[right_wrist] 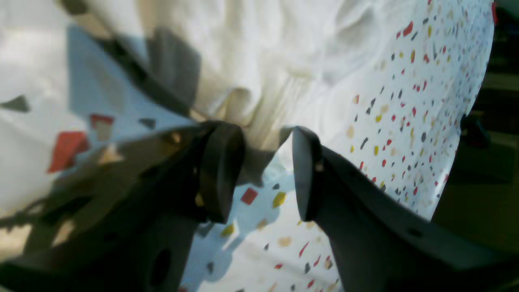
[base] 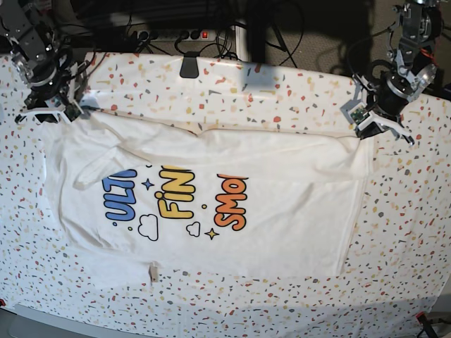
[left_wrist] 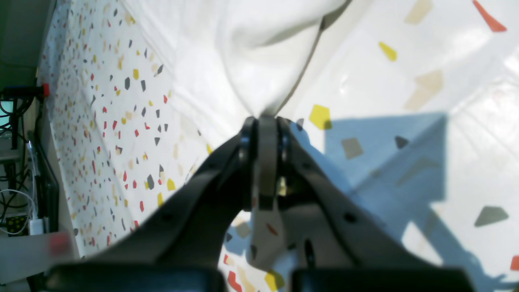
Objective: Fold the T-shirt properly
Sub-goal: 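Grasp the collar edge with both grippers and drag the shirt toward the robot, then release the shirt and move both grippers to the hem corners, then grasp the hem corners with both grippers and lift them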
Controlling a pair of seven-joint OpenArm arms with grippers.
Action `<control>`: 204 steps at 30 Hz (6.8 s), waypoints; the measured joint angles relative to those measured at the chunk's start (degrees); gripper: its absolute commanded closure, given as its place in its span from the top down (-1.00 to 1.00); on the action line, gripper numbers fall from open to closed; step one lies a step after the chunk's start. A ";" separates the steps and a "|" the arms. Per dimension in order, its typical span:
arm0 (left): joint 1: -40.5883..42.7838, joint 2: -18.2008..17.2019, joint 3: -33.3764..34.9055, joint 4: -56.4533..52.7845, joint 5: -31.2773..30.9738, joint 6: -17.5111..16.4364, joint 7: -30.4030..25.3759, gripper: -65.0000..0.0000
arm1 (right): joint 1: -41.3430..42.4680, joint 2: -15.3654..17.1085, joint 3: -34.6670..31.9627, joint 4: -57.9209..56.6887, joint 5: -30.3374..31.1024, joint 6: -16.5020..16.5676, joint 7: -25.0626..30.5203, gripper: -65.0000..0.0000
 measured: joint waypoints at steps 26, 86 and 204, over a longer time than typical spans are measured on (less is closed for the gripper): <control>15.67 -6.19 -7.15 12.96 -19.69 -0.63 3.50 -1.00 | -12.94 2.93 -0.07 5.75 -8.81 -16.28 -12.00 -1.00; -33.16 -3.96 -11.04 -28.87 -59.56 -13.44 28.89 -0.15 | 26.69 0.66 0.87 -0.50 45.09 1.03 -9.14 -0.17; -59.17 9.20 -11.34 -78.47 -37.48 -9.99 11.17 -1.00 | 75.14 -21.16 -38.99 -88.87 43.74 24.87 5.22 -0.51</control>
